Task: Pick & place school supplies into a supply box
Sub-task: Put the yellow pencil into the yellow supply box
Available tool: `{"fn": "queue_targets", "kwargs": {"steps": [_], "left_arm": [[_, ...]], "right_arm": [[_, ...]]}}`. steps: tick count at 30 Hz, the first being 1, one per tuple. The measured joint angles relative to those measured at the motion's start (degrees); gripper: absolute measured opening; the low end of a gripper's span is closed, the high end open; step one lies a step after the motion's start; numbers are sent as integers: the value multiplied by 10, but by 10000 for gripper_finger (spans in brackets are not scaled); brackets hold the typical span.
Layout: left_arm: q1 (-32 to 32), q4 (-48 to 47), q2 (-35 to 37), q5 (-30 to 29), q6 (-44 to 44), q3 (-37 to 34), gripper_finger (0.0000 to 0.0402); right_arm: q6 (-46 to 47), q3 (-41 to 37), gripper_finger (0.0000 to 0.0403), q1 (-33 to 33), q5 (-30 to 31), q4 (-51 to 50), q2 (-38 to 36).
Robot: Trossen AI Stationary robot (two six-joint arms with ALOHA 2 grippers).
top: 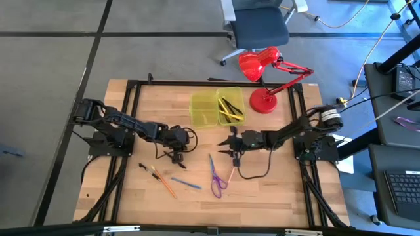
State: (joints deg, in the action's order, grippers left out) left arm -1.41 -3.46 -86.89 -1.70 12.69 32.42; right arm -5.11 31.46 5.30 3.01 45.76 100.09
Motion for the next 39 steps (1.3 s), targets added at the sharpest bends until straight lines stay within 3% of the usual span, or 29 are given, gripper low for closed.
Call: {"fn": "queue_targets", "kwargs": {"steps": [9, 16, 22, 29, 35, 39], "left_arm": [[-1, 5, -1, 1, -15, 0, 9], [-1, 9, 0, 14, -53, 0, 9], [-1, 20, -1, 15, -65, 0, 10], [-1, 25, 0, 10, -65, 0, 10], [0, 34, -6, 4, -64, 0, 10], [0, 47, -23, -1, -64, 2, 10]], "right_arm": [[-25, 112, 138, -18, 0, -2, 127], [-25, 160, 138, -28, -2, -1, 169], [-15, 182, 138, -38, -40, -5, 198], [0, 186, 138, -62, -45, 0, 228], [18, 188, 138, -84, -113, 8, 247], [18, 188, 128, -85, -115, -12, 249]]}}
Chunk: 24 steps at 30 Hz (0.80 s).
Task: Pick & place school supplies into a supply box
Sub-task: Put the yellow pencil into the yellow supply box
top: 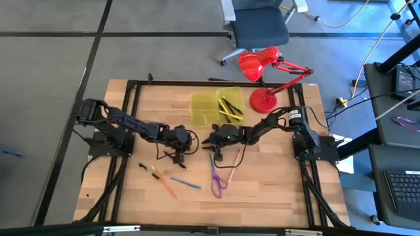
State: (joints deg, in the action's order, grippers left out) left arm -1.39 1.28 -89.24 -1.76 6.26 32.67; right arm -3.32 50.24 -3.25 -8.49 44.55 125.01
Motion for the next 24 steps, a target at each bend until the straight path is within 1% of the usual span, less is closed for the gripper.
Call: {"fn": "queue_targets", "kwargs": {"steps": [3, 8, 10, 15, 24], "left_arm": [[0, 13, -14, -5, 0, 0, 10], [0, 32, -15, -11, 2, 0, 8], [1, 34, -14, -12, 0, -1, 7], [1, 33, -14, -13, 0, -1, 9], [0, 34, -5, -10, -3, -3, 50]], "right_arm": [[0, 0, 104, 0, 0, -2, 1], [-14, 0, 48, 0, -1, -4, 1], [-19, 0, 33, 0, -4, -5, 1], [-9, 0, 29, 0, -8, -7, 1], [-1, -1, 27, 0, -8, -9, 1]]}}
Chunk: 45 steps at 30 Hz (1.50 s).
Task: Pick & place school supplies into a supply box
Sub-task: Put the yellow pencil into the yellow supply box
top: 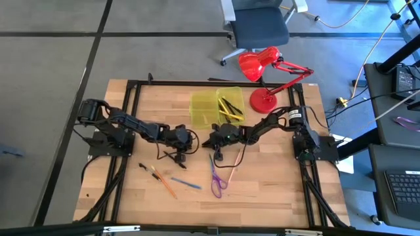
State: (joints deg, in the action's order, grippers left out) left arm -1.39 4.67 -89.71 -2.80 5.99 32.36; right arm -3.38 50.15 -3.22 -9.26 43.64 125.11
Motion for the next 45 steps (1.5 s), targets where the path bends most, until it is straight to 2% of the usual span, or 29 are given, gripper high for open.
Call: {"fn": "queue_targets", "kwargs": {"steps": [7, 13, 16, 21, 28, 34, 40, 45], "left_arm": [[-1, -12, 58, 8, -4, 0, 71], [-2, -20, 123, 17, -15, -3, 69], [-2, -49, 168, 10, -4, -26, 67], [-2, -26, 263, -12, 21, -88, 71], [-1, 93, 385, -71, 55, -221, 72], [-1, 215, 429, -141, 71, -319, 72], [-1, 219, 430, -223, 75, -319, 68], [-1, 244, 431, -247, 69, -319, 66]], "right_arm": [[2, 0, 27, 0, 1, 0, 0], [2, -1, 27, 0, -2, 7, 0], [9, -1, 27, 0, -11, 3, -3], [12, -3, 27, 0, -14, -6, -17], [10, -9, 28, 0, -19, -31, -45], [12, -10, 27, 0, -21, -36, -52], [14, -8, 27, 0, -21, -44, -53], [14, -8, 25, 0, -21, -53, -61]]}}
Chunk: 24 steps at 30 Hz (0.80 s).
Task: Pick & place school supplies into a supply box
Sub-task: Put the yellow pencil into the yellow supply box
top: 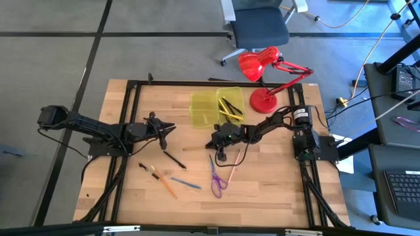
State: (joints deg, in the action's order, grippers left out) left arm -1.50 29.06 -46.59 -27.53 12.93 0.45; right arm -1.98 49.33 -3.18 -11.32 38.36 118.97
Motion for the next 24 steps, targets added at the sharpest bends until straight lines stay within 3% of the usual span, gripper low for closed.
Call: {"fn": "queue_targets", "kwargs": {"steps": [9, 12, 17, 24], "left_arm": [[0, 7, 0, 1, -1, 0, 69], [0, 7, 0, 1, -2, 0, 66], [0, 8, 0, 2, -2, 0, 68], [0, 7, 0, 2, -2, 0, 69]], "right_arm": [[-12, 0, 24, 0, 4, -6, -33], [-1, 0, 25, 0, 43, -32, -53], [36, 1, 28, 0, 173, -126, -117], [133, 1, 28, -4, 410, -355, -236]]}}
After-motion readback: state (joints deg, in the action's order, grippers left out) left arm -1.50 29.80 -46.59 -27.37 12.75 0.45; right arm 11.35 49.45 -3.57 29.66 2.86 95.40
